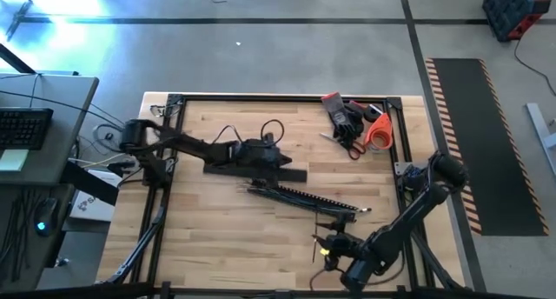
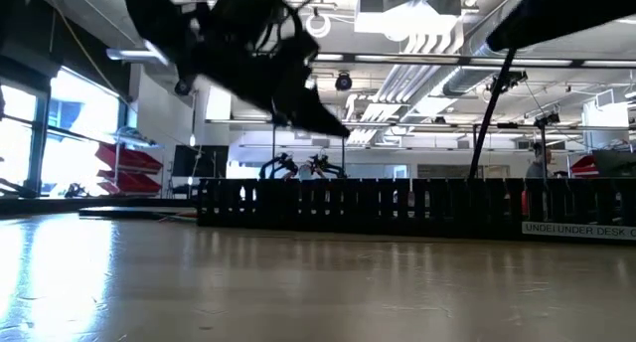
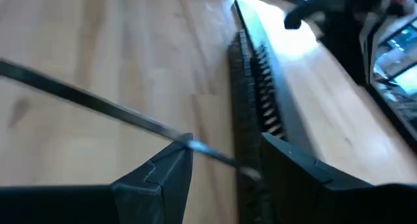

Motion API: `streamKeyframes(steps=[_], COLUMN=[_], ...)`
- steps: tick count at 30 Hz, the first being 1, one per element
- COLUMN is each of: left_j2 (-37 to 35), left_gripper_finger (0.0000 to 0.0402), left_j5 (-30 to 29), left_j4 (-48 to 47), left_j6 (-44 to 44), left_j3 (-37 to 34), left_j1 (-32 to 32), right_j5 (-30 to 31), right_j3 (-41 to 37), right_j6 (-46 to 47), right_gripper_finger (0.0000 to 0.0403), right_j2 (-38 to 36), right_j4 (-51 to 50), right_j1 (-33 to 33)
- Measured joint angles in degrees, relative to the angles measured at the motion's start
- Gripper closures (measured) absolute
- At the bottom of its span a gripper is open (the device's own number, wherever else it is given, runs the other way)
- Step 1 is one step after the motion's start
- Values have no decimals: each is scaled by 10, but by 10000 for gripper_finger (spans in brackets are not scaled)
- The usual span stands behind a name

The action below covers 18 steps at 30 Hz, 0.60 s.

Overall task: Ziptie cables
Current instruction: Close the black cable duct

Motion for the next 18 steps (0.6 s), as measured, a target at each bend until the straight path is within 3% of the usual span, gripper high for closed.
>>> streamKeyframes(steps=[4, 10, 18], left_j2=[-64, -137, -122], left_gripper_finger=[399, 399, 399], left_j5=[-72, -182, -270], left_j4=[-172, -356, -352], left_j6=[-12, -165, -384], left_j3=[36, 29, -37], left_j1=[-38, -147, -318], right_j5=[-41, -146, -272], right_j3=[0, 0, 0], right_j6=[-7, -117, -162], right_gripper_finger=[240, 240, 240], right_j2=[-31, -24, -18], right_j4=[-40, -25, 26], right_j1=[-61, -193, -318])
